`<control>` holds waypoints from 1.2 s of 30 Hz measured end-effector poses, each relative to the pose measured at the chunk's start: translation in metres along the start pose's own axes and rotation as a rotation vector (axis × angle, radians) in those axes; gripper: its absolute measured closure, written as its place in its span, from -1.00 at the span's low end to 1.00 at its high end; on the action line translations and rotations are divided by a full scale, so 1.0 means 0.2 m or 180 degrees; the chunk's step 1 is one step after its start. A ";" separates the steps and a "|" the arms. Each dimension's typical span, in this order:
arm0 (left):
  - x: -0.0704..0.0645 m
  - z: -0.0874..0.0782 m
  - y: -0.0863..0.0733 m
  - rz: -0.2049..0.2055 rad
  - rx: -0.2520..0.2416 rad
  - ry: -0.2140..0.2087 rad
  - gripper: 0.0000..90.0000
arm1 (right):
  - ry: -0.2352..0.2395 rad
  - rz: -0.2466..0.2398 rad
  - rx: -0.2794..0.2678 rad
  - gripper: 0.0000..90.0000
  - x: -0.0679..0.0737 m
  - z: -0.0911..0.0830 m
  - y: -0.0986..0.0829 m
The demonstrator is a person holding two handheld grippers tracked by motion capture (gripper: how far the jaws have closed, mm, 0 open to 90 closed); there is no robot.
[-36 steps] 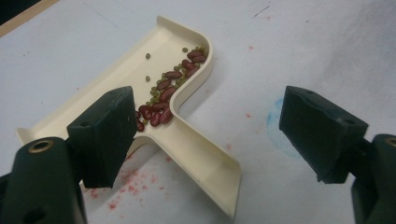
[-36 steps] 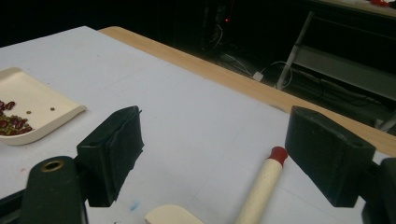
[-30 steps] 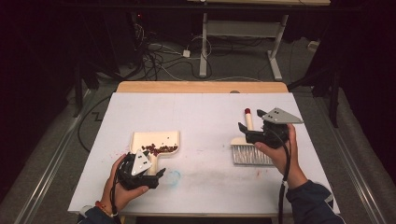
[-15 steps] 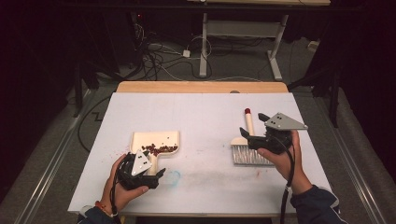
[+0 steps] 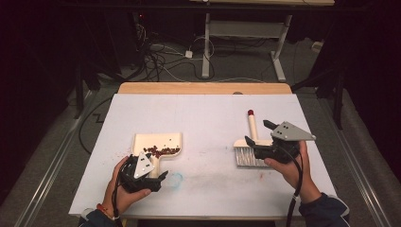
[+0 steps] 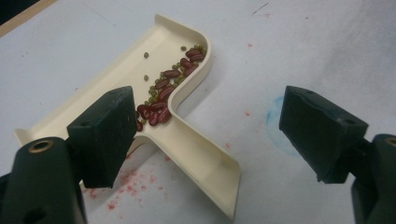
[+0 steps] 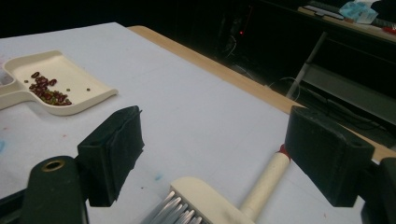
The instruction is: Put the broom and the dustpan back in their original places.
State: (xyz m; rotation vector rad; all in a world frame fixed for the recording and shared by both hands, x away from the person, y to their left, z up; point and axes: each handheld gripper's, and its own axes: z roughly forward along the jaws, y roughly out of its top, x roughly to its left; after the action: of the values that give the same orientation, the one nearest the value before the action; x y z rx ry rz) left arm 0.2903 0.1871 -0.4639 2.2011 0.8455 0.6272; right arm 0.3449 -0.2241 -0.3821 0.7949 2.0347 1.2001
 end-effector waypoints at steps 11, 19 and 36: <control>0.00 0.00 0.00 0.0002 -0.0004 0.0003 -0.57 | 0.0016 -0.0113 -0.0014 -0.57 0.02 -0.03 -0.06; 0.00 0.00 0.00 0.0006 -0.0009 0.0007 -0.57 | 0.0023 -0.0130 0.0007 -0.57 0.02 -0.05 -0.11; 0.00 0.00 0.00 0.0053 0.0021 0.0042 -0.57 | 0.0037 -0.0127 0.0047 -0.57 0.03 -0.09 -0.25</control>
State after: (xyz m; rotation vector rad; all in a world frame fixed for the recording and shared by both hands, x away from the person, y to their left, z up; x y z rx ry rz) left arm 0.2899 0.1864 -0.4649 2.2142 0.8378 0.6484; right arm 0.3193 -0.2484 -0.4212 0.7525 2.0615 1.1712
